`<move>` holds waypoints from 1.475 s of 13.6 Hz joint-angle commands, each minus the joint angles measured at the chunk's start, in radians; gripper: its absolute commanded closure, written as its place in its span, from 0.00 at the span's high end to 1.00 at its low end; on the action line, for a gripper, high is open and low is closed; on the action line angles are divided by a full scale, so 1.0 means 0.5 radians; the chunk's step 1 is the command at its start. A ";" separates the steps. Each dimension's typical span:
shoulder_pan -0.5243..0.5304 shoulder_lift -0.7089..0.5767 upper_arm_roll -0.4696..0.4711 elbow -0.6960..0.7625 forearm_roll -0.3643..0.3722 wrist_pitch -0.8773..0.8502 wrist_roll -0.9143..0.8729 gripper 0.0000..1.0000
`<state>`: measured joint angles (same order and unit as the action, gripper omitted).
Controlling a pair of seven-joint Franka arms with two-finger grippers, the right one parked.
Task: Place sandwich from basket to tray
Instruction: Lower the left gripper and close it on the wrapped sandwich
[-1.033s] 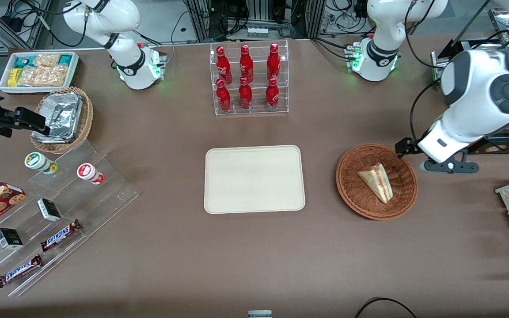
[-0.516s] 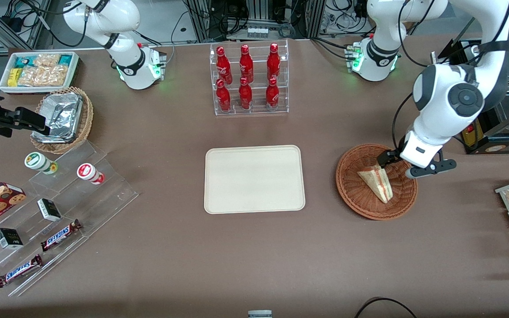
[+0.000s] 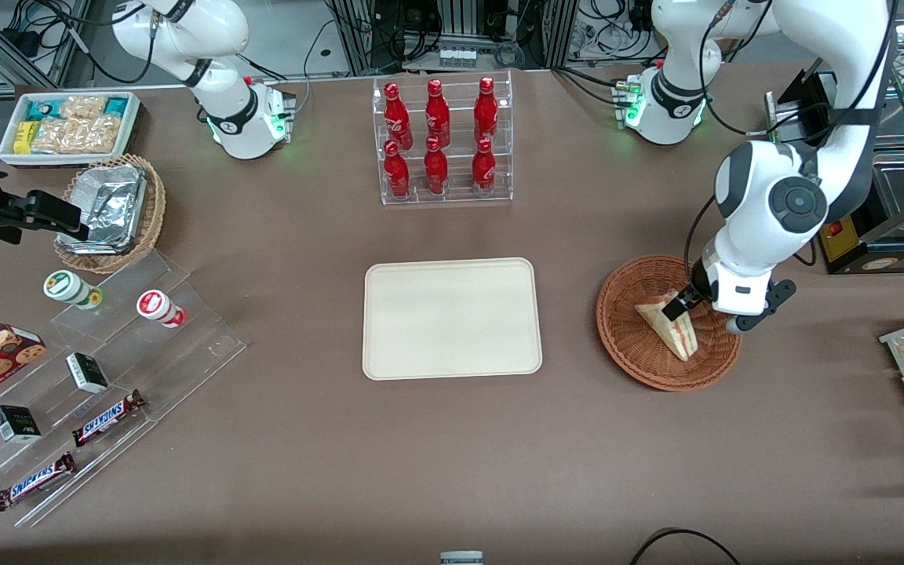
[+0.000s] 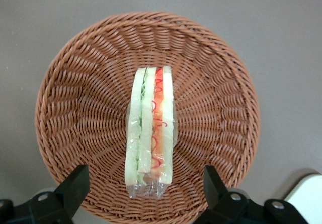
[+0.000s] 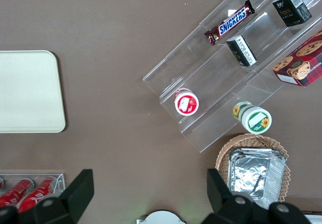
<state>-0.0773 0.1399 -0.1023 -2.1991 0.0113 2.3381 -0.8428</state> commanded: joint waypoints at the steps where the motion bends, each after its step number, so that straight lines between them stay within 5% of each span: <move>1: -0.038 0.057 0.011 -0.007 0.020 0.064 -0.127 1.00; 9: -0.082 0.236 0.014 0.002 0.023 0.150 -0.124 0.96; 10: -0.082 0.239 0.014 -0.001 0.023 0.147 -0.121 0.56; 11: -0.082 0.239 0.014 -0.004 0.026 0.144 -0.109 0.04; 18: -0.079 0.184 0.017 0.069 0.155 0.003 -0.091 0.00; 20: -0.115 0.190 -0.001 0.289 0.158 -0.303 -0.085 0.00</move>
<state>-0.1061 0.2517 -0.1029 -2.1456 0.0714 2.3175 -0.8793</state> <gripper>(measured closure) 0.789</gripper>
